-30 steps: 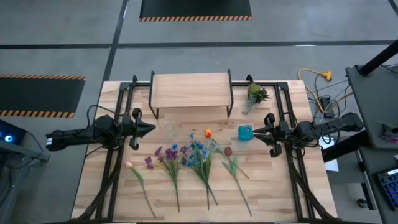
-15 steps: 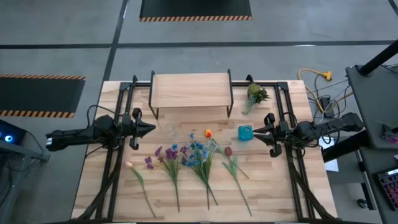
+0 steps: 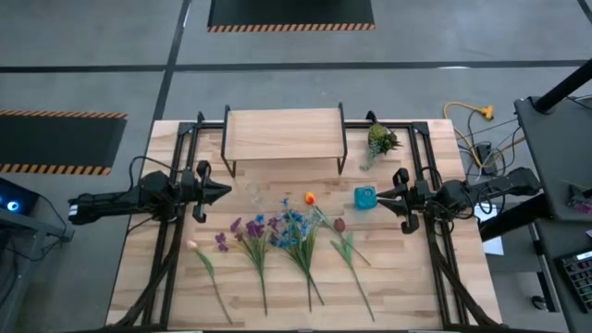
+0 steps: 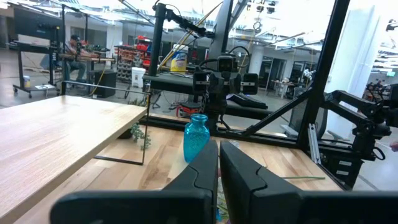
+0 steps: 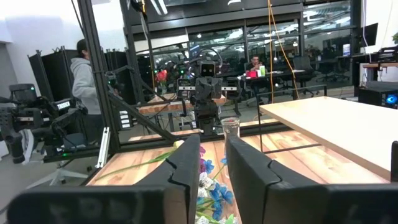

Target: Pick and place flowers into a vace then onto a shelf

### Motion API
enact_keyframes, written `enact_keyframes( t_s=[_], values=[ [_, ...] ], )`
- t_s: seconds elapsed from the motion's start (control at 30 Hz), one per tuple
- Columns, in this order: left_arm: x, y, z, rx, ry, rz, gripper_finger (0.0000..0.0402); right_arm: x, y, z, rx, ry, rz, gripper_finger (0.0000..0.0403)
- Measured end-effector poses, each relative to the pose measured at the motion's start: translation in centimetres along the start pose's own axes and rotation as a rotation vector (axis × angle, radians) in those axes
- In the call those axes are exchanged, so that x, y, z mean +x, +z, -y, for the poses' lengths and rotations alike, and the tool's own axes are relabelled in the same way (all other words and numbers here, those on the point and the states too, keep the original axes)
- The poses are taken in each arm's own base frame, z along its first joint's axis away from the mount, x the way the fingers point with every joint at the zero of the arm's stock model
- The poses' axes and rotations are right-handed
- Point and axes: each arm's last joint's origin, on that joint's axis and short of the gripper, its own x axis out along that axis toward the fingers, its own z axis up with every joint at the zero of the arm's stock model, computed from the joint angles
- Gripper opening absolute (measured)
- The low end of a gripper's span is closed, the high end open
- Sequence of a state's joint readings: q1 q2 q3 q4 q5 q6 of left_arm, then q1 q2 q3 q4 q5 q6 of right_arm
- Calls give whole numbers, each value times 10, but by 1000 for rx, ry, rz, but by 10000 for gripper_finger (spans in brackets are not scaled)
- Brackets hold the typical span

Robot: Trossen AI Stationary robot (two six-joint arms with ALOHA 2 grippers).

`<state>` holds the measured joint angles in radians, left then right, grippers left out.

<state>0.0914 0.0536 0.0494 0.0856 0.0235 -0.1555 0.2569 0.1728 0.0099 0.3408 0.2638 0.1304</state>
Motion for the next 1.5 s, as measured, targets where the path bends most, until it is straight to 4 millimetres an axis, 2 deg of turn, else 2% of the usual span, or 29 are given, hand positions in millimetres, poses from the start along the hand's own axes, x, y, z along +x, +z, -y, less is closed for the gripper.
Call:
enact_keyframes(
  t_s=[0.33, 0.77, 1.2, 1.5],
  values=[
    [0, 0, 0, 0, 0, 0, 0, 0, 0, 0, 0, 0, 0, 84],
    [0, 0, 0, 0, 0, 0, 0, 0, 0, 0, 0, 0, 0, 68],
    [0, 0, 0, 22, 0, 2, 0, 0, 0, 0, 0, 0, 1, 82],
    [0, 0, 0, 23, 0, 3, 0, 0, 0, 0, 0, 0, 1, 71]
  ],
)
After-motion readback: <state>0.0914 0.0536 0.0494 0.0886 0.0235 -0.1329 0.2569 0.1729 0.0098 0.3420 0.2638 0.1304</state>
